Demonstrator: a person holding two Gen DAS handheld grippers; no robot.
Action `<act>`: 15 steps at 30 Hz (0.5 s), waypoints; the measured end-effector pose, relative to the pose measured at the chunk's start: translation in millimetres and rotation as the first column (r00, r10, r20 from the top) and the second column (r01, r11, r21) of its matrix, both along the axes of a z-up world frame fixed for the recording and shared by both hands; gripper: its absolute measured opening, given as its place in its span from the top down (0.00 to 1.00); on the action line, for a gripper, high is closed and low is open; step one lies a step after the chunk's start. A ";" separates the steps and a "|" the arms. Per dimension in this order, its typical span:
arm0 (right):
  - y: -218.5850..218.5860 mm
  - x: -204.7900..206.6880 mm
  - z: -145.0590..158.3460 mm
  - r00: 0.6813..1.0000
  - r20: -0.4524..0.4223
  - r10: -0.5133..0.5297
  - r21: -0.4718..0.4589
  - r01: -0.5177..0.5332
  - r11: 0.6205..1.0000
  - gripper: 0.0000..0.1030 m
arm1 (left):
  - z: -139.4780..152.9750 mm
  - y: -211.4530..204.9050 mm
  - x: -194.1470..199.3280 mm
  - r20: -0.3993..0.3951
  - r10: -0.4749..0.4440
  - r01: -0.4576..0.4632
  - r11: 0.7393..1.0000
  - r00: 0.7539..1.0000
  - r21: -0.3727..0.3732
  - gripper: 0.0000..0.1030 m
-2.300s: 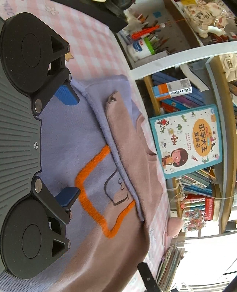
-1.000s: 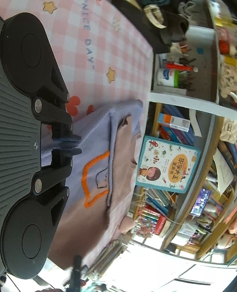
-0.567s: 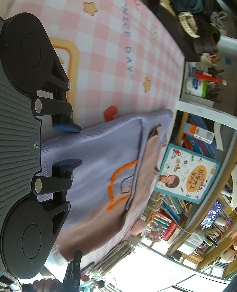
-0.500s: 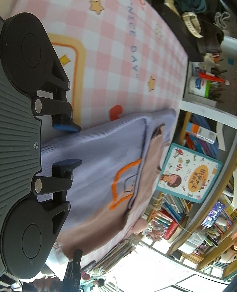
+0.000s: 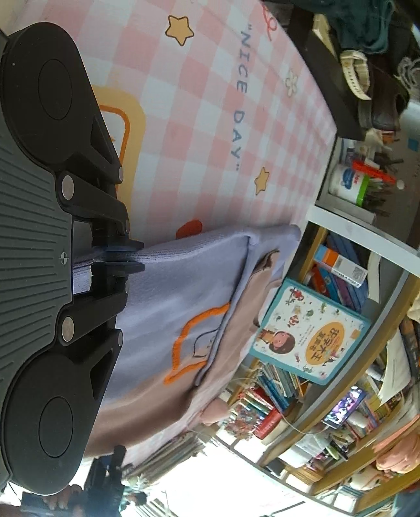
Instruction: Fold clothes
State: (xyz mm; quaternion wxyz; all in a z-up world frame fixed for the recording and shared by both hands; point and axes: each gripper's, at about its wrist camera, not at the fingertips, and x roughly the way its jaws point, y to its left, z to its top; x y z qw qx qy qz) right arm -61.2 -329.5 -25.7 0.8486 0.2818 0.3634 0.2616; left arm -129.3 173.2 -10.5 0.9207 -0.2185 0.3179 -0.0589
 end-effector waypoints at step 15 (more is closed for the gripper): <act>-9.4 -32.9 -6.3 0.998 -0.035 0.048 0.035 -0.047 0.998 0.87 | -1.2 -7.8 -16.3 -0.038 -0.092 0.091 0.995 0.995 -0.038 0.87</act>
